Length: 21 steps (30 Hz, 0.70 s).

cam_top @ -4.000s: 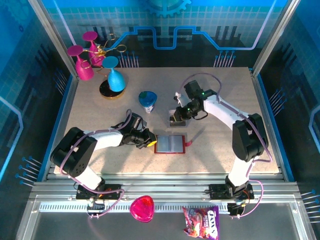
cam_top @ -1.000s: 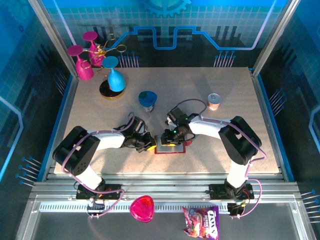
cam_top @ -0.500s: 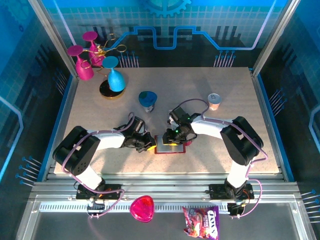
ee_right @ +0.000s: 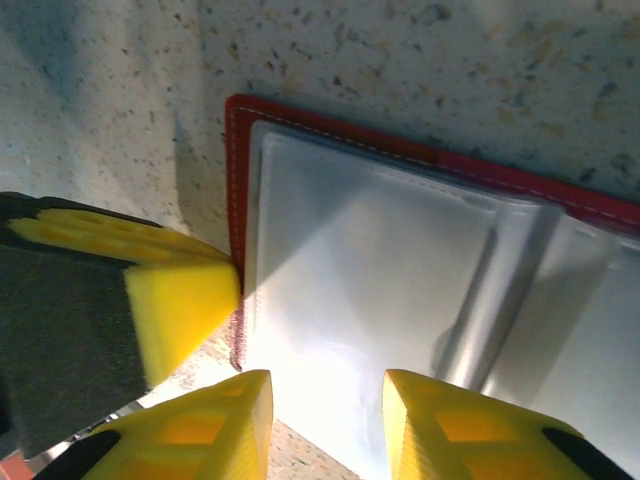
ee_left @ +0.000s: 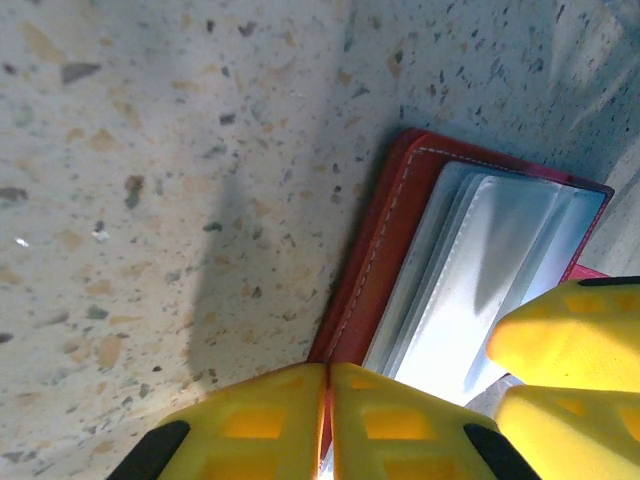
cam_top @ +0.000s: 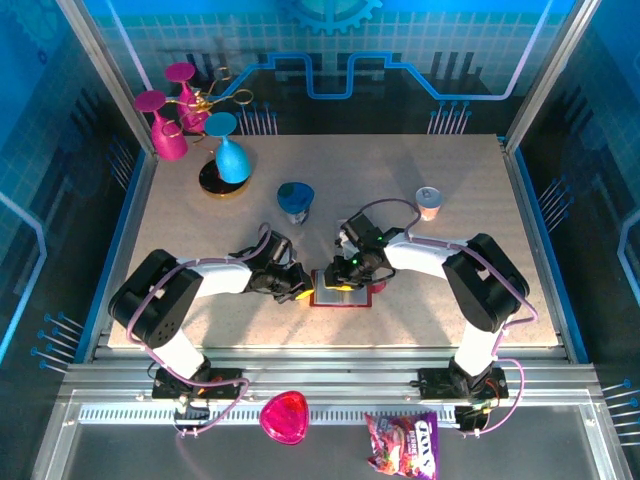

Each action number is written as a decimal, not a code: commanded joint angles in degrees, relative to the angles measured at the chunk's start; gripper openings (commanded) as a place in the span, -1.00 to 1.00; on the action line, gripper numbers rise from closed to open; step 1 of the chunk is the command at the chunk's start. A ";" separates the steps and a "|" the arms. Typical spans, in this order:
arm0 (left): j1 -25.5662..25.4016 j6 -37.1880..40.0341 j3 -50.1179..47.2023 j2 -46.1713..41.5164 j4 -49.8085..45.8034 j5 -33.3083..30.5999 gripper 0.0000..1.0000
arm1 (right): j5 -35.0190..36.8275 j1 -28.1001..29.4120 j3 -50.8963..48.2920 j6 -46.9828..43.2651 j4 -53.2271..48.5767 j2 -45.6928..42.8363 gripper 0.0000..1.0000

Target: Take the credit cards out of the card holder

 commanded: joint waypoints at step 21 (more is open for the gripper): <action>-0.43 1.47 -1.35 1.08 -1.51 0.14 -0.78 | 0.03 -1.31 -2.01 0.45 0.09 0.21 -0.29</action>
